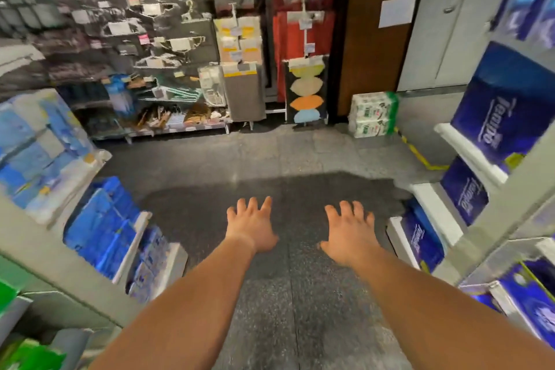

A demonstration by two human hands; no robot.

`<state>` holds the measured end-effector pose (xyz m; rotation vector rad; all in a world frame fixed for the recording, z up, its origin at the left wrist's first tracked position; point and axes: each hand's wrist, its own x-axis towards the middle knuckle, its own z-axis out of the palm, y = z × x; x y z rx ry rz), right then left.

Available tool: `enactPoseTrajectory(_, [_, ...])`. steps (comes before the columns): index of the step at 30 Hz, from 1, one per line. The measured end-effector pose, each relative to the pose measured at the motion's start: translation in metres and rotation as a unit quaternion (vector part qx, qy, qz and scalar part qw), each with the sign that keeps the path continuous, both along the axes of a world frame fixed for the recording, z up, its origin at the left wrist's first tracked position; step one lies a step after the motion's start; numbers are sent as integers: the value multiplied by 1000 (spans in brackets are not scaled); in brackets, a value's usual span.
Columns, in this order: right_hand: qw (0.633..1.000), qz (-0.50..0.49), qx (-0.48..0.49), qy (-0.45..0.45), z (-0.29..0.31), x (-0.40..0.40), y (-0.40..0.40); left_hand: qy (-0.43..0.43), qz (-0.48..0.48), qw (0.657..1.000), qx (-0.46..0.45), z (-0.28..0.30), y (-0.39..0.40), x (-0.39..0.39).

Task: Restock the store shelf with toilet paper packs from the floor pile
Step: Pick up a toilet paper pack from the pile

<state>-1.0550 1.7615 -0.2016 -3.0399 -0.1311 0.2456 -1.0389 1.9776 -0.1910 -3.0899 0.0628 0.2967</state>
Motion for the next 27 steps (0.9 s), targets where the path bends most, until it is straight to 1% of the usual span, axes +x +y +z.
enactPoseTrajectory(5, [998, -56, 0, -26, 7, 13, -22, 3, -56, 998, -4, 10, -24, 39])
enactPoseTrajectory(8, [995, -97, 6, -35, 9, 29, -30, -10, -87, 996, -10, 15, -31, 67])
enactPoseTrajectory(15, [988, -150, 1, -34, -2, 77, -48, 12, -127, 992, -9, -5, -55, 130])
enactPoseTrajectory(22, [983, -183, 6, -20, -19, 187, -89, 8, -136, 990, -20, -17, -97, 248])
enactPoseTrajectory(27, [984, -178, 18, -26, -1, 297, -137, 0, -128, 991, -36, 0, -137, 359])
